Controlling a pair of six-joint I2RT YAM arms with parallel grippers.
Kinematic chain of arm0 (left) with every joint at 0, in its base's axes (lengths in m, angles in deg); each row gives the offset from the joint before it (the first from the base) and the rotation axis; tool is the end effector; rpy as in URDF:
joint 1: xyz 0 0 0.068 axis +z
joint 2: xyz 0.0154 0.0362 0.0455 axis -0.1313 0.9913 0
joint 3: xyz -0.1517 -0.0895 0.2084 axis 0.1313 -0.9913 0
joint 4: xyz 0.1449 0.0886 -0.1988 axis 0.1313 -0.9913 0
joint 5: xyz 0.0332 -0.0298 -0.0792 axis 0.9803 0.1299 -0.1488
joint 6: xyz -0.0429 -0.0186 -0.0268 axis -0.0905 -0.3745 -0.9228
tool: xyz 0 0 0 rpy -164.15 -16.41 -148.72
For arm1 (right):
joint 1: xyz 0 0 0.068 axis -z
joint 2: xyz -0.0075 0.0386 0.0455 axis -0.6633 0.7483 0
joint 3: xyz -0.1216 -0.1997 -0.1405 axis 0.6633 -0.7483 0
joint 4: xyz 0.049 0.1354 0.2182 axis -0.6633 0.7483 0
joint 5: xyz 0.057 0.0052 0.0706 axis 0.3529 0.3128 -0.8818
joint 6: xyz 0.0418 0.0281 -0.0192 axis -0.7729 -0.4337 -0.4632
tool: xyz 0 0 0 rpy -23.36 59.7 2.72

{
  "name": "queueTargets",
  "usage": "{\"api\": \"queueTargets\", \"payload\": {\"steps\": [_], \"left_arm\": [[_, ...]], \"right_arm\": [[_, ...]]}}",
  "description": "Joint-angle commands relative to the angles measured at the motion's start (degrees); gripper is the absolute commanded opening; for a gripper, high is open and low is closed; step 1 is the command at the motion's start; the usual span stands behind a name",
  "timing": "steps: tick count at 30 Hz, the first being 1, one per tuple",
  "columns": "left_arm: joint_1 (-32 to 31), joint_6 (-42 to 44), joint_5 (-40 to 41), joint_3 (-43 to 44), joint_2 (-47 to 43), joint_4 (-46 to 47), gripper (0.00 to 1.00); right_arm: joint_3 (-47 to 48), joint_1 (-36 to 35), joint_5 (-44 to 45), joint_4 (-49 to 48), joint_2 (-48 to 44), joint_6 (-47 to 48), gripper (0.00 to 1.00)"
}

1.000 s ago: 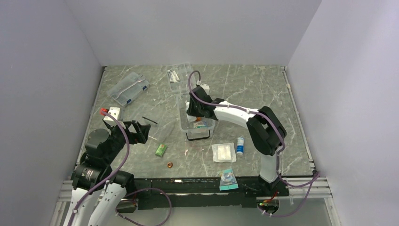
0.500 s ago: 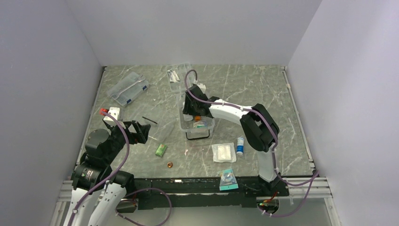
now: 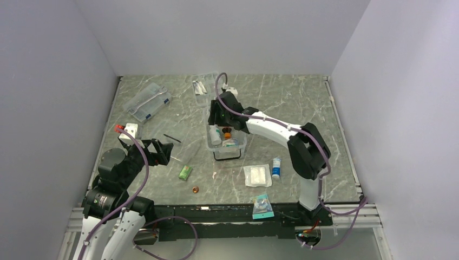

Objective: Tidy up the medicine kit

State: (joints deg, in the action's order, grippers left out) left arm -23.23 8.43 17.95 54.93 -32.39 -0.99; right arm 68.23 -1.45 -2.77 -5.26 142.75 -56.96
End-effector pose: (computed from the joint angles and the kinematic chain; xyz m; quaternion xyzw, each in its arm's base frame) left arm 0.0807 -0.0247 0.3252 0.0148 0.7782 -0.1917 0.5979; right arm 0.3246 0.2959 0.2252 -0.0092 0.9086 0.2198 0.3551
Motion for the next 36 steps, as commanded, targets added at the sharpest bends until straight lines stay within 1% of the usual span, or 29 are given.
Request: {"api": "queueTargets", "payload": {"steps": [1, 10, 13, 17, 20, 22, 25, 28, 31, 36], "left_arm": [[0.06, -0.78, 0.99, 1.01, 0.23, 1.26, 0.99], [0.04, -1.4, 2.06, 1.07, 2.18, 1.07, 0.99], [0.04, -2.05, 2.94, 1.04, 2.1, 0.73, 0.99], [0.08, -1.89, 4.68, 0.43, 1.14, 0.94, 0.99], [-0.03, -1.83, 4.9, 0.47, 0.93, 0.91, 0.99], [0.04, -1.66, 4.68, 0.49, 1.06, 0.91, 0.99], [0.04, -1.79, 5.0, 0.68, 1.04, 0.69, 0.99], [0.04, -1.54, 4.45, 0.54, 0.99, 0.95, 0.99], [0.04, -1.48, 4.17, 0.62, 1.39, 0.79, 0.99], [0.09, -1.63, 4.37, 0.91, 2.44, 0.34, 0.99]], "right_arm": [[-0.26, -0.03, -0.25, -2.4, -8.14, 3.4, 0.63], [-6.89, -0.03, 3.63, -0.69, -23.24, 9.66, 0.64], [-8.98, -0.06, 6.09, 1.97, -28.54, 11.68, 0.65], [-11.11, 0.07, 13.06, 8.13, -34.75, 11.29, 0.65], [-13.18, 0.33, 14.44, 11.74, -38.82, 11.17, 0.65], [-15.8, 0.55, 14.8, 14.11, -41.99, 9.88, 0.67], [-19.78, 0.86, 12.65, 16.81, -45.72, 9.29, 0.68], [-24.32, 1.0, 15.11, 19.87, -49.22, 6.84, 0.71], [-29.18, 0.99, 15.92, 21.75, -53.13, 3.82, 0.73], [-34.8, 1.04, 18.17, 28.68, -56.45, -4.18, 0.73]]}}
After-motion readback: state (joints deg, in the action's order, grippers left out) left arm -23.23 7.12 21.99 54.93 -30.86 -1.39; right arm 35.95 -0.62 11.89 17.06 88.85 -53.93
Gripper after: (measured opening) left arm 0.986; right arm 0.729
